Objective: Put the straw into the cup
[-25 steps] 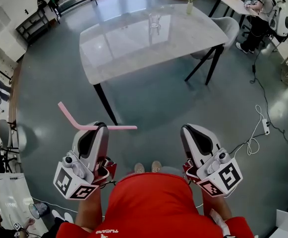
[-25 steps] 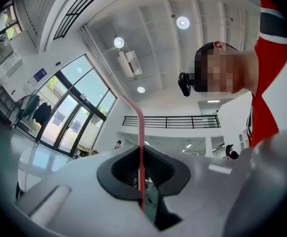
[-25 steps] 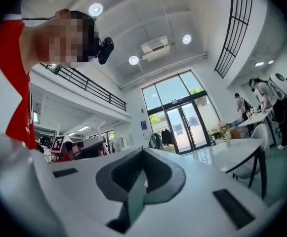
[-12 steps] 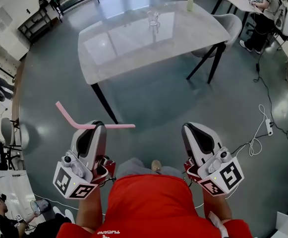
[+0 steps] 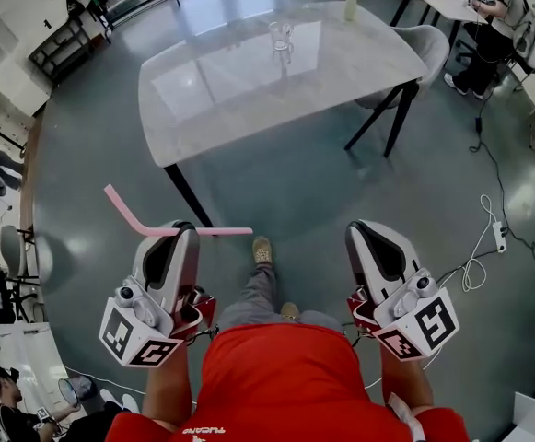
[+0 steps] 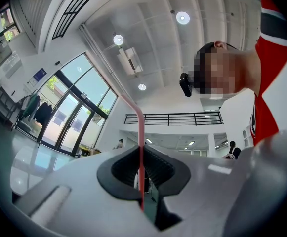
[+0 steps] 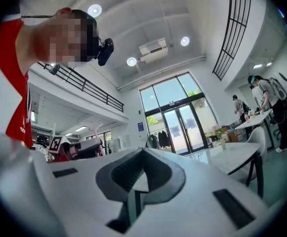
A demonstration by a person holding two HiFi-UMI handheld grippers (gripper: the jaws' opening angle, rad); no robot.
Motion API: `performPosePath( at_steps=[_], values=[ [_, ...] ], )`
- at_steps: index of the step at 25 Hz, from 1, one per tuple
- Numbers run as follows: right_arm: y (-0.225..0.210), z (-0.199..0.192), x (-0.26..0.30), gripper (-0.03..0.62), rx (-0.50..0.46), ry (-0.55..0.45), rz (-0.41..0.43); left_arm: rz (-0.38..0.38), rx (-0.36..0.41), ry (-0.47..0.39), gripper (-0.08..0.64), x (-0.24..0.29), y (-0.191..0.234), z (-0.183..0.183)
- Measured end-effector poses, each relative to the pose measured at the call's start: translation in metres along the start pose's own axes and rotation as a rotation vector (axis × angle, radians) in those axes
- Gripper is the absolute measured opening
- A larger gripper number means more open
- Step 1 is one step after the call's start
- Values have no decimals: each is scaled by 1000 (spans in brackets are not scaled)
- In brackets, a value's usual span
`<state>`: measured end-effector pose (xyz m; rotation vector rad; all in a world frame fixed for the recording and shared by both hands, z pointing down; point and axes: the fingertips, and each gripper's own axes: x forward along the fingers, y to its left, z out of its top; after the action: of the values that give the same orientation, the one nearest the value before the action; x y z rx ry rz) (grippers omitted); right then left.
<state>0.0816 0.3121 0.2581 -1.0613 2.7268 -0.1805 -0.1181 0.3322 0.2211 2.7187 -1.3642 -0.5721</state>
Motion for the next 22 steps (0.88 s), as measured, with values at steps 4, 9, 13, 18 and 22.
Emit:
performPosePath(
  at_steps=[4, 9, 13, 18, 22],
  values=[
    [-15, -1, 16, 2, -19, 3, -17, -18, -10, -6, 26, 17, 18, -6],
    [-40, -1, 48, 2, -39, 6, -36, -35, -25, -9, 26, 48, 53, -14],
    [-63, 2, 78, 2, -48, 11, -56, -55, -35, -9, 26, 76, 81, -15],
    [-88, 2, 124, 2, -56, 9, -76, -72, -44, -7, 26, 106, 125, -17],
    [-107, -2, 161, 2, -59, 19, -94, -86, -58, -3, 26, 128, 160, -21]
  ],
)
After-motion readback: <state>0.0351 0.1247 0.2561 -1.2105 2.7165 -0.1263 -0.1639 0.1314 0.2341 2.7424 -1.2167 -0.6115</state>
